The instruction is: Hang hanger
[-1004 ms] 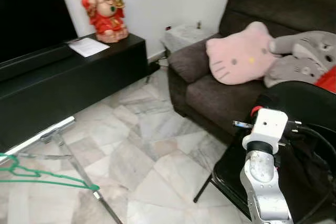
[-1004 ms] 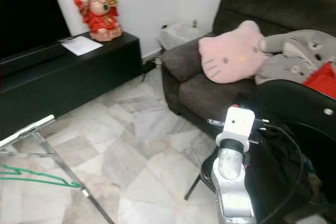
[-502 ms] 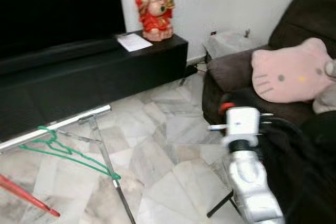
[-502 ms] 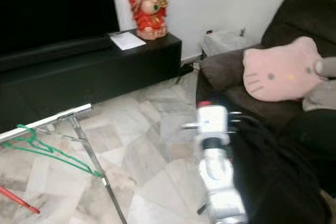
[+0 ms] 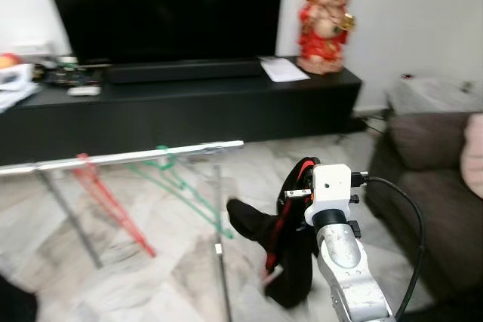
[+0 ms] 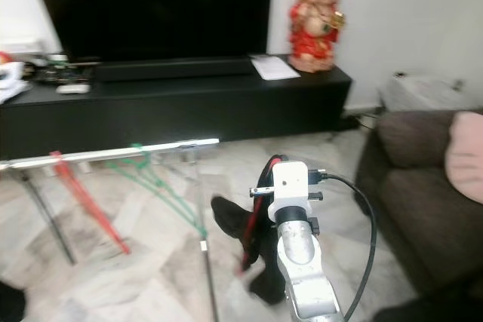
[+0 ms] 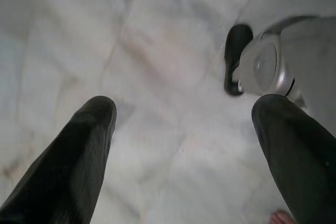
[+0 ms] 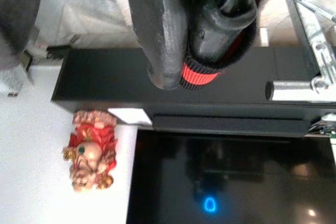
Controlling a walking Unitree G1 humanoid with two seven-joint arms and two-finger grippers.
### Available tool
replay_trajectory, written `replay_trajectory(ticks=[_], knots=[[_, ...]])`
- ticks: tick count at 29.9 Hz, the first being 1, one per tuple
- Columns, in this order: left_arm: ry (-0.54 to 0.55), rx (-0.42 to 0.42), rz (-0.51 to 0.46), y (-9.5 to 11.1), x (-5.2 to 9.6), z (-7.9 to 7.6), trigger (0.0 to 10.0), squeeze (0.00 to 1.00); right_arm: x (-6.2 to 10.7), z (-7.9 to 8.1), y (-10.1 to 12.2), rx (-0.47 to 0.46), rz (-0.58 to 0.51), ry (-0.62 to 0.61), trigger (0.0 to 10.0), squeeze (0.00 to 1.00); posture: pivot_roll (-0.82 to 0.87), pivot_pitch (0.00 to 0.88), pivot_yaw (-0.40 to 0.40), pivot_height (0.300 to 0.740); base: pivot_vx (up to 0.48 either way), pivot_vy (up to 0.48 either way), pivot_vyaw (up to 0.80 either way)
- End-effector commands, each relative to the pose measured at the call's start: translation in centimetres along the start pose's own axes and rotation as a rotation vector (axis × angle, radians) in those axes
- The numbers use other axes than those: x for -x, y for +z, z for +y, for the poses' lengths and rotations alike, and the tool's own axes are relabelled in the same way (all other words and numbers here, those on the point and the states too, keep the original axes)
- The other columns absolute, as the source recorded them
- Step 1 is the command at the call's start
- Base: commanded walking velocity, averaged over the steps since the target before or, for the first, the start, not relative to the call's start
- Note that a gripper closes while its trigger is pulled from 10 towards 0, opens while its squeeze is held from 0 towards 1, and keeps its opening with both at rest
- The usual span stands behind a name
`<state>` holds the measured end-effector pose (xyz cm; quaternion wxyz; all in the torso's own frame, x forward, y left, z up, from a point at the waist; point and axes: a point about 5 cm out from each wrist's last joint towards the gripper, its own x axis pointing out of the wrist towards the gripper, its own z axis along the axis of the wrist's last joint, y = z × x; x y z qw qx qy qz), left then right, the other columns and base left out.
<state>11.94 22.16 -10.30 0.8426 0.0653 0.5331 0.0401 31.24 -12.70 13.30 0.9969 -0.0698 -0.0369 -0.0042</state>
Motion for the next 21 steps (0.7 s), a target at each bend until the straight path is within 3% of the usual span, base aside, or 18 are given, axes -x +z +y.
replay_trajectory(ticks=[1,4,8,10,16,21], knots=[[0.003,0.009,0.021,-0.6,0.1,0.1,10.0,0.0,-0.3,-1.0,-0.8,-0.041,0.063,-0.068,10.0,0.0,0.03,0.0,0.01,0.74,0.0,0.0,0.0],[0.004,0.01,0.021,-0.7,0.1,0.1,10.0,0.0,-0.1,-2.2,-2.5,-0.1,0.17,-0.153,10.0,0.0,0.04,0.0,0.006,0.74,0.0,0.0,0.0],[0.004,0.009,0.021,-0.7,0.1,0.1,10.0,0.0,0.1,-3.0,-3.6,-0.135,0.224,-0.195,10.0,0.0,0.04,0.0,0.004,0.74,0.0,0.0,0.0],[0.001,0.004,0.024,-0.7,0.1,0.0,10.0,0.0,0.3,-4.7,-4.9,-0.089,0.268,-0.233,10.0,0.0,0.04,0.0,0.001,0.74,0.0,0.0,0.0],[-0.003,0.01,0.025,-0.8,0.1,-0.1,10.0,0.0,0.7,-6.1,-6.5,-0.068,0.333,-0.262,10.0,0.0,0.04,0.0,-0.007,0.74,0.0,0.0,0.0],[-0.008,0.027,0.031,-1.0,0.1,-0.5,10.0,0.0,2.6,-7.5,-11.1,-0.089,0.497,-0.268,10.0,0.0,0.05,0.0,-0.024,0.74,0.0,0.0,0.0]])
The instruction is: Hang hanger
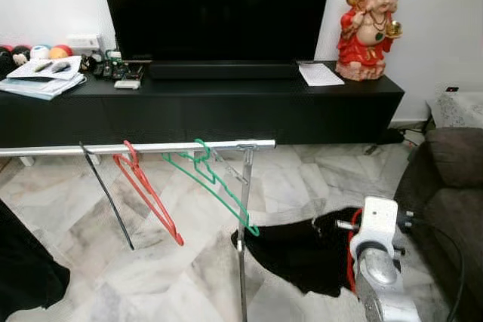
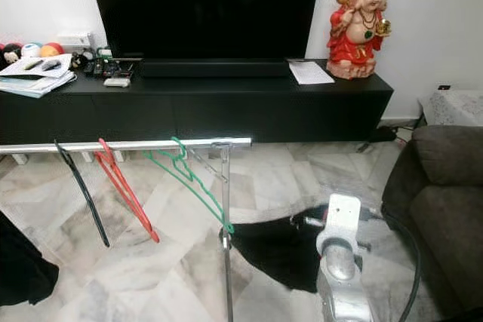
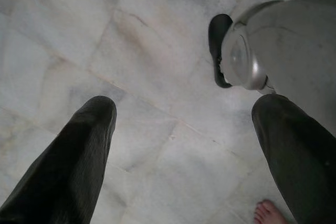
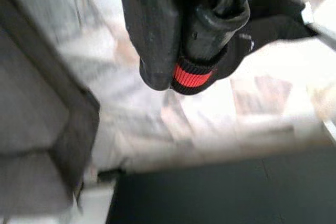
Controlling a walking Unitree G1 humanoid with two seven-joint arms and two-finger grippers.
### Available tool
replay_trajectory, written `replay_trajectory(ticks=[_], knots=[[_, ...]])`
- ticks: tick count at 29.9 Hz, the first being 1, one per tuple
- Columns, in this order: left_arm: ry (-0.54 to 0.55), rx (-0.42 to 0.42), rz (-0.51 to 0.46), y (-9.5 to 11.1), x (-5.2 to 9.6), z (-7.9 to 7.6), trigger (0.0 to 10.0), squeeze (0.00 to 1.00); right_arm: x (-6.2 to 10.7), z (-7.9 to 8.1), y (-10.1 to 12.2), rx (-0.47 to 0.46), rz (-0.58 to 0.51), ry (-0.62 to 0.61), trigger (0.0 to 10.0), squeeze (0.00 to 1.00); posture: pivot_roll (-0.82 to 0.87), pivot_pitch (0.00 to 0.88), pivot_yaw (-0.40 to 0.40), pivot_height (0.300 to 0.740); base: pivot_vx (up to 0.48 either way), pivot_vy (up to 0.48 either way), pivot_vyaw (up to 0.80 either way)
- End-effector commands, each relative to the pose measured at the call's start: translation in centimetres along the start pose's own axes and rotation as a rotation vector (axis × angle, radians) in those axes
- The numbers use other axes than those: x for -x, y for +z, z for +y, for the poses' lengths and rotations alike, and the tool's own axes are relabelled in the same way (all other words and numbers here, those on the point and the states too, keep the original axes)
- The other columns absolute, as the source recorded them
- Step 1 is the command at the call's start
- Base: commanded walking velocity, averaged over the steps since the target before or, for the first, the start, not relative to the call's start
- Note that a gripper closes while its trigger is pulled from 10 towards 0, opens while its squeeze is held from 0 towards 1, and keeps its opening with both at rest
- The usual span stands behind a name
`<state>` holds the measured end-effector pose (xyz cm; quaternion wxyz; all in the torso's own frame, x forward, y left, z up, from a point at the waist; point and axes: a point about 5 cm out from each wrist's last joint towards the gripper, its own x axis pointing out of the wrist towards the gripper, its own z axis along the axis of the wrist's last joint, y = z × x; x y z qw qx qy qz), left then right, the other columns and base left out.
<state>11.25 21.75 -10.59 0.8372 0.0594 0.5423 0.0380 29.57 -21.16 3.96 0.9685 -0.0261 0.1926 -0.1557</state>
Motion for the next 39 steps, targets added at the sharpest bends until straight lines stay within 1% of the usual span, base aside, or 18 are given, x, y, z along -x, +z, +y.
replay_trajectory(ticks=[1,4,6,8,9,11,13,14,15,16,19,24,29,32,33,35,38,39], knots=[[0.003,0.021,0.01,-0.2,0.0,0.0,10.0,0.0,-0.2,-0.5,-0.8,-0.014,0.016,0.012,10.0,0.0,0.05,0.0,-0.024,0.74,0.0,0.0,0.0],[0.002,0.023,0.01,-0.3,0.0,-0.1,10.0,0.0,-0.2,-0.5,-1.6,-0.017,0.035,0.035,10.0,0.0,0.05,0.0,-0.026,0.74,0.0,0.0,0.0],[0.002,0.027,0.011,-0.3,0.0,-0.2,10.0,0.0,0.1,-0.4,-3.1,-0.015,0.07,0.091,10.0,0.0,0.05,0.0,-0.03,0.74,0.0,0.0,0.0],[0.0,0.032,0.011,-0.4,0.0,-0.2,10.0,0.0,0.3,-0.5,-4.1,-0.014,0.095,0.107,10.0,0.0,0.06,0.0,-0.031,0.74,0.0,0.0,0.0],[0.0,0.034,0.012,-0.4,0.0,-0.2,10.0,0.0,0.4,-0.7,-5.0,-0.036,0.127,0.096,10.0,0.0,0.05,0.0,-0.026,0.74,0.0,0.0,0.0],[0.0,0.034,0.012,-0.4,0.0,-0.2,10.0,0.0,0.4,-0.7,-5.0,-0.036,0.127,0.096,10.0,0.0,0.05,0.0,-0.026,0.74,0.0,0.0,0.0],[0.0,0.03,0.015,-0.5,0.1,-0.2,10.0,0.0,0.5,-0.9,-5.5,-0.062,0.14,0.088,10.0,0.0,0.05,0.0,-0.023,0.74,0.0,0.0,0.0],[0.0,0.03,0.015,-0.5,0.1,-0.2,10.0,0.0,0.5,-0.9,-5.5,-0.062,0.14,0.088,10.0,0.0,0.05,0.0,-0.023,0.74,0.0,0.0,0.0],[-0.001,0.025,0.016,-0.5,0.1,-0.1,10.0,0.0,0.7,-1.1,-6.5,-0.042,0.166,0.076,10.0,0.0,0.06,0.0,-0.022,0.74,0.0,0.255,0.0],[-0.001,0.023,0.017,-0.5,0.1,-0.1,10.0,0.0,0.8,-1.2,-6.8,-0.029,0.177,0.07,10.0,0.0,0.06,0.0,-0.022,0.74,0.0,0.255,0.0],[-0.003,0.021,0.015,-0.5,0.1,-0.1,10.0,0.0,1.1,-1.5,-7.8,-0.034,0.204,0.054,10.0,0.0,0.06,0.0,-0.016,0.74,0.0,0.399,0.0],[-0.003,0.016,0.013,-0.4,0.1,0.0,10.0,0.0,1.3,-1.6,-8.2,-0.031,0.218,0.047,10.0,0.0,0.05,0.0,-0.014,0.74,0.0,0.461,0.0],[0.002,0.018,0.012,-0.3,0.1,0.2,10.0,0.0,1.8,-2.2,-9.3,-0.018,0.244,0.008,10.0,0.0,0.05,0.0,-0.004,0.74,0.0,0.461,0.0],[0.003,0.015,0.012,-0.3,0.0,0.2,10.0,0.0,1.9,-2.6,-9.4,-0.013,0.225,-0.043,10.0,0.0,0.05,0.0,-0.002,0.74,0.0,0.458,0.0],[0.004,0.015,0.012,-0.3,0.0,0.3,10.0,0.0,1.9,-3.3,-9.2,-0.023,0.201,-0.103,10.0,0.0,0.06,0.0,-0.002,0.74,0.0,0.446,0.0],[0.006,0.01,0.011,-0.3,0.0,0.3,10.0,0.0,1.9,-3.8,-9.0,-0.027,0.176,-0.156,10.0,0.0,0.06,0.0,0.001,0.74,0.0,0.0,0.0],[0.007,0.005,0.01,-0.2,0.0,0.4,10.0,0.0,1.8,-4.0,-8.8,-0.027,0.165,-0.184,10.0,0.0,0.05,0.0,0.007,0.74,0.0,0.0,0.0],[0.007,-0.001,0.012,-0.2,0.0,0.4,10.0,0.0,1.6,-4.3,-8.2,-0.031,0.131,-0.218,10.0,0.0,0.05,0.0,0.008,0.74,0.0,0.0,0.0]])
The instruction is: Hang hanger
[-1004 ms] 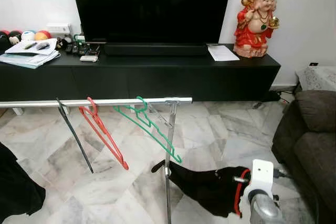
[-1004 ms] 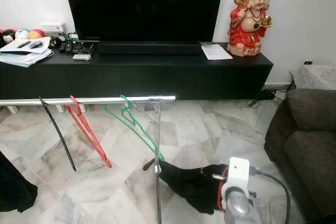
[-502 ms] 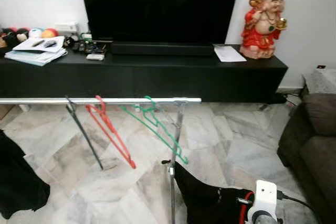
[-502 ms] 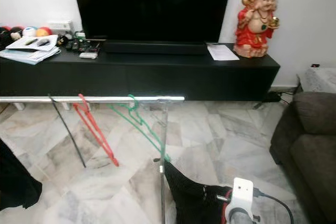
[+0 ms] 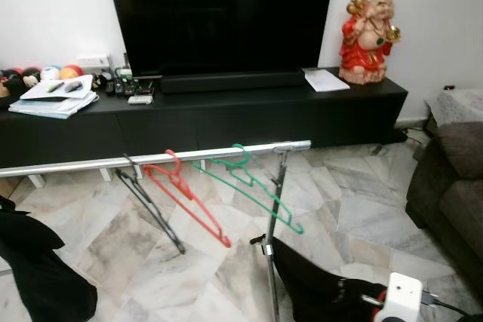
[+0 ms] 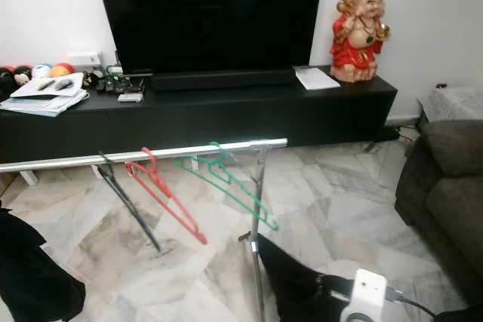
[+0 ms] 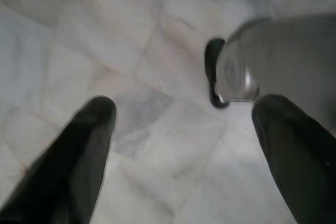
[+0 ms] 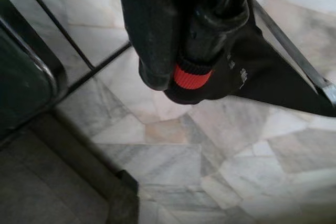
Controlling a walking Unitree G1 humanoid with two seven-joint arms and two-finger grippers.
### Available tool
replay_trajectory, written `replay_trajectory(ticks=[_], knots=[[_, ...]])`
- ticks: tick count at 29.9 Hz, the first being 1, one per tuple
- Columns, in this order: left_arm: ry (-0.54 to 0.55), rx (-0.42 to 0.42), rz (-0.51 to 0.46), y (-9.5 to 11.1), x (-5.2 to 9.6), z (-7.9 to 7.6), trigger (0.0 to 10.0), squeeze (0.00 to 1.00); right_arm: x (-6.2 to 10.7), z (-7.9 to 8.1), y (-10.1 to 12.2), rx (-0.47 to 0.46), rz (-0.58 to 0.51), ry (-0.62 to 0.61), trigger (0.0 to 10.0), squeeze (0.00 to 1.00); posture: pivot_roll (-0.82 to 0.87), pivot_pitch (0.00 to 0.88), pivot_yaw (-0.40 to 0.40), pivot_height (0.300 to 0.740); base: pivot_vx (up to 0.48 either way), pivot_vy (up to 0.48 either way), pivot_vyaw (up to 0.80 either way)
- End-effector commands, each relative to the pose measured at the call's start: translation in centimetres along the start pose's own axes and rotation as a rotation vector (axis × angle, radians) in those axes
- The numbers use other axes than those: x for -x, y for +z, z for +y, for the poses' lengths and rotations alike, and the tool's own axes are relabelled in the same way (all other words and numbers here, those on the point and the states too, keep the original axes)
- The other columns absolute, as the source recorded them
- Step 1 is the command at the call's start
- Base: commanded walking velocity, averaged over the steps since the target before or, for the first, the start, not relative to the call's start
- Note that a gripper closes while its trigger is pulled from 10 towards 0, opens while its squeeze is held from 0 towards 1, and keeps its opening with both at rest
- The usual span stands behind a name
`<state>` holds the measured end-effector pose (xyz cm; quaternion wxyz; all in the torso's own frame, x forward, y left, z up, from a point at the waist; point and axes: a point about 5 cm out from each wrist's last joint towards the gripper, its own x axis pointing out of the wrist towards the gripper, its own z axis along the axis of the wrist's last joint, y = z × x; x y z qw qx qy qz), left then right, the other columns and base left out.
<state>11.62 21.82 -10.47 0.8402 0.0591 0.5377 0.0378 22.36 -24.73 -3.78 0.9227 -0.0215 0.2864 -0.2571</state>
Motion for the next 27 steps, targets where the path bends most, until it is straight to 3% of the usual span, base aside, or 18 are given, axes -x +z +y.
replay_trajectory(ticks=[1,4,6,8,11,15,19,23,26,27], knots=[[0.008,-0.004,0.023,-0.6,0.1,0.3,10.0,0.0,-0.4,0.4,2.1,-0.029,-0.093,-0.025,10.0,0.0,0.05,0.0,0.008,0.74,0.0,0.0,0.0],[0.01,-0.005,0.022,-0.6,0.1,0.4,10.0,0.0,-0.3,-1.1,4.0,-0.063,-0.228,-0.152,10.0,0.0,0.05,0.0,0.009,0.74,0.0,0.0,0.0],[0.011,-0.004,0.021,-0.5,0.1,0.4,10.0,0.0,0.1,-3.1,3.7,-0.079,-0.234,-0.306,10.0,0.0,0.04,0.0,0.011,0.74,0.0,0.0,0.0],[0.01,-0.005,0.021,-0.5,0.1,0.4,10.0,0.0,0.4,-3.8,3.0,-0.11,-0.213,-0.356,10.0,0.0,0.04,0.0,0.011,0.74,0.0,0.0,0.0],[0.009,-0.006,0.021,-0.5,0.1,0.4,10.0,0.0,1.1,-4.7,0.8,-0.083,-0.124,-0.417,10.0,0.0,0.04,0.0,0.01,0.74,0.0,0.0,0.0],[0.007,-0.008,0.02,-0.5,0.1,0.4,10.0,0.0,1.9,-4.2,-3.0,-0.066,0.072,-0.399,10.0,0.0,0.04,0.0,0.008,0.74,0.0,0.0,0.0],[0.009,-0.004,0.019,-0.5,0.1,0.4,10.0,0.0,2.4,-4.3,-4.4,-0.068,0.183,-0.422,10.0,0.0,0.04,0.0,0.007,0.74,0.0,0.0,0.0],[0.012,-0.004,0.019,-0.5,0.1,0.4,10.0,0.0,2.2,-3.2,-4.5,-0.069,0.208,-0.324,10.0,0.0,0.04,0.0,0.009,0.74,0.0,0.0,0.0],[0.021,-0.001,0.013,-0.4,0.1,0.5,10.0,0.0,1.6,-0.9,-3.3,-0.128,0.148,-0.129,10.0,0.0,0.03,0.0,0.013,0.74,0.0,0.0,0.0],[0.025,0.006,0.008,-0.4,0.1,0.5,10.0,0.0,1.5,0.3,-2.8,-0.091,0.12,-0.032,10.0,0.0,0.03,0.0,0.013,0.74,0.0,0.0,0.0]])
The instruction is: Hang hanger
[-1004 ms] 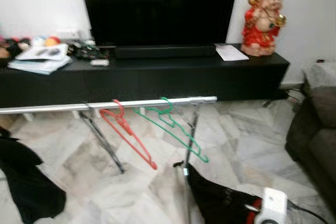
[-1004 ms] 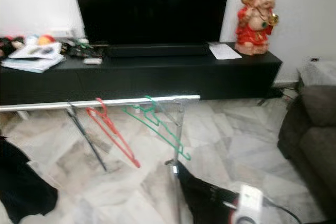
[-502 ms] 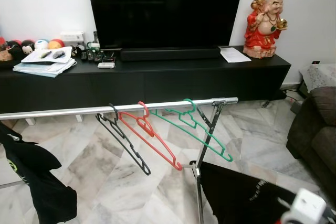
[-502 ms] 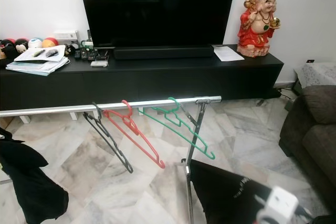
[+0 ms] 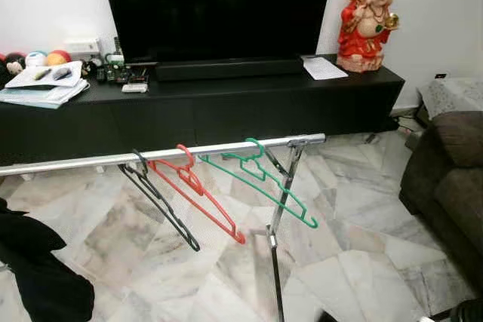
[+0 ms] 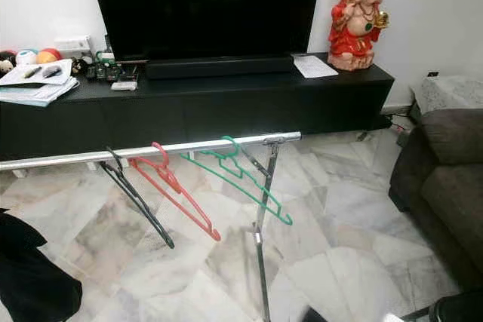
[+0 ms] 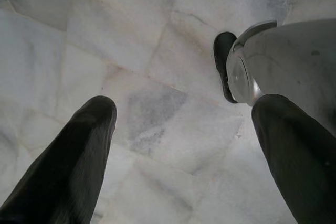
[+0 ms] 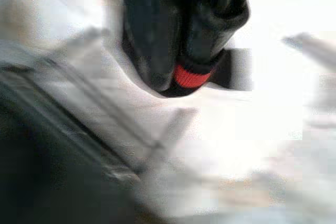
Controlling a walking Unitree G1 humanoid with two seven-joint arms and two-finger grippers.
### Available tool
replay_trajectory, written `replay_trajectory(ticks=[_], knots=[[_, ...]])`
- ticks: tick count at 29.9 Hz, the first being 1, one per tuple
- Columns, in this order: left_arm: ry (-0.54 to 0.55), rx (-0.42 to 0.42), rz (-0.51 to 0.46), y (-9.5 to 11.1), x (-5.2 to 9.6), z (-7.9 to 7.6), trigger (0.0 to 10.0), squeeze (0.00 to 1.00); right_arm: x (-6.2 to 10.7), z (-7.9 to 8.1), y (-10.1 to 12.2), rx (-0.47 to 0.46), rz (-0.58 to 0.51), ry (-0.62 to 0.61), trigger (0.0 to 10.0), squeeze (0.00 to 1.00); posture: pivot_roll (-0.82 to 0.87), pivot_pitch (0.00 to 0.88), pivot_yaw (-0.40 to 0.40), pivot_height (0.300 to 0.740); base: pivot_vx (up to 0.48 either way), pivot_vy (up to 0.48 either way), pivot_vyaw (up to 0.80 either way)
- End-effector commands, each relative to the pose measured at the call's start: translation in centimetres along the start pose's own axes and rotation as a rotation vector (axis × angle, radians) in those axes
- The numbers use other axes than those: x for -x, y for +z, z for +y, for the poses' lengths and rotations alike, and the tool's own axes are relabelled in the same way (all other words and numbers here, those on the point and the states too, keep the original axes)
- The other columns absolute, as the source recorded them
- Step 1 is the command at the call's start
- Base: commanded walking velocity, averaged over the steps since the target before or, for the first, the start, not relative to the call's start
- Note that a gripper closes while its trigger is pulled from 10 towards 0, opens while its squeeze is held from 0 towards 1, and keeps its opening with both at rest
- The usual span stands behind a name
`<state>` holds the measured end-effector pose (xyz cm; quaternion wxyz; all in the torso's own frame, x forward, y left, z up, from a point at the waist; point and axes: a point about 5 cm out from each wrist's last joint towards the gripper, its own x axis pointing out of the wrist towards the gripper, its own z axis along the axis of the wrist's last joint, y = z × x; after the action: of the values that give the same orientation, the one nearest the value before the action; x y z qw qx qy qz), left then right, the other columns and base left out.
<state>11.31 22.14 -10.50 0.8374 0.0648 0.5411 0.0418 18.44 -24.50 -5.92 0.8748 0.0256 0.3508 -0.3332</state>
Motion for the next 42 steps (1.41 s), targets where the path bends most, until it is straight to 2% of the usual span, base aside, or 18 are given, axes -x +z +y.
replay_trajectory(ticks=[1,3,4,5,6,9,12,17,25,28,31,35,37,42], knots=[[0.014,0.014,-0.004,-0.1,0.0,0.2,10.0,0.0,0.2,2.2,0.9,0.058,-0.055,0.152,10.0,0.0,0.03,0.0,0.014,0.74,0.0,0.0,0.0],[0.016,0.034,-0.016,0.0,0.0,0.2,10.0,0.0,0.5,3.5,0.0,0.105,-0.001,0.232,10.0,0.0,0.03,0.0,0.015,0.74,0.0,0.0,0.0],[0.016,0.034,-0.016,0.0,0.0,0.2,10.0,0.0,0.5,3.5,0.0,0.105,-0.001,0.232,10.0,0.0,0.03,0.0,0.015,0.74,0.0,0.0,0.0],[0.014,0.031,-0.015,0.0,0.0,0.1,10.0,0.0,0.7,3.8,-0.6,0.146,0.038,0.253,10.0,0.0,0.04,0.0,0.014,0.74,0.0,0.0,0.0],[0.013,0.039,-0.015,0.0,0.0,0.1,10.0,0.0,0.8,3.7,-1.6,0.208,0.082,0.274,10.0,0.0,0.04,0.0,0.013,0.74,0.0,0.0,0.0],[0.013,0.043,-0.015,0.0,0.0,0.0,10.0,0.0,0.9,3.4,-2.4,0.236,0.127,0.287,10.0,0.0,0.06,0.0,0.011,0.74,0.0,0.0,0.0],[0.016,0.049,-0.019,0.0,0.0,0.0,10.0,0.0,1.1,2.7,-3.9,0.317,0.194,0.289,10.0,0.0,0.06,0.0,0.012,0.74,0.0,0.0,0.0],[0.015,0.051,-0.019,0.0,0.0,0.1,10.0,0.0,1.2,2.7,-4.2,0.289,0.206,0.285,10.0,0.0,0.05,0.0,0.019,0.74,0.0,0.15,0.0],[0.013,0.048,-0.018,0.0,0.0,0.1,10.0,0.0,2.5,3.6,-6.2,0.336,0.257,0.324,10.0,0.0,0.06,0.0,0.02,0.74,0.0,0.349,0.0],[0.015,0.049,-0.019,0.0,0.0,0.1,10.0,0.0,2.5,3.6,-6.2,0.363,0.258,0.328,10.0,0.0,0.06,0.0,0.02,0.74,0.0,0.356,0.0],[0.018,0.049,-0.021,0.0,0.0,0.2,10.0,0.0,2.5,3.5,-6.2,0.343,0.254,0.317,10.0,0.0,0.06,0.0,0.02,0.74,0.0,0.316,0.0],[0.027,0.041,-0.05,0.3,0.1,0.2,10.0,0.0,2.3,3.2,-6.0,0.34,0.25,0.312,10.0,0.0,0.07,0.0,0.009,0.74,0.0,0.0,0.0],[0.048,0.069,-0.102,0.7,0.1,0.2,10.0,0.0,2.1,3.1,-5.7,0.347,0.247,0.311,10.0,0.0,0.09,0.0,0.001,0.74,0.0,0.0,0.0],[0.052,0.056,-0.164,1.2,0.2,0.2,10.0,0.0,2.1,3.4,-5.6,0.356,0.245,0.322,10.0,0.0,0.1,0.0,-0.002,0.74,0.0,0.0,0.0]])
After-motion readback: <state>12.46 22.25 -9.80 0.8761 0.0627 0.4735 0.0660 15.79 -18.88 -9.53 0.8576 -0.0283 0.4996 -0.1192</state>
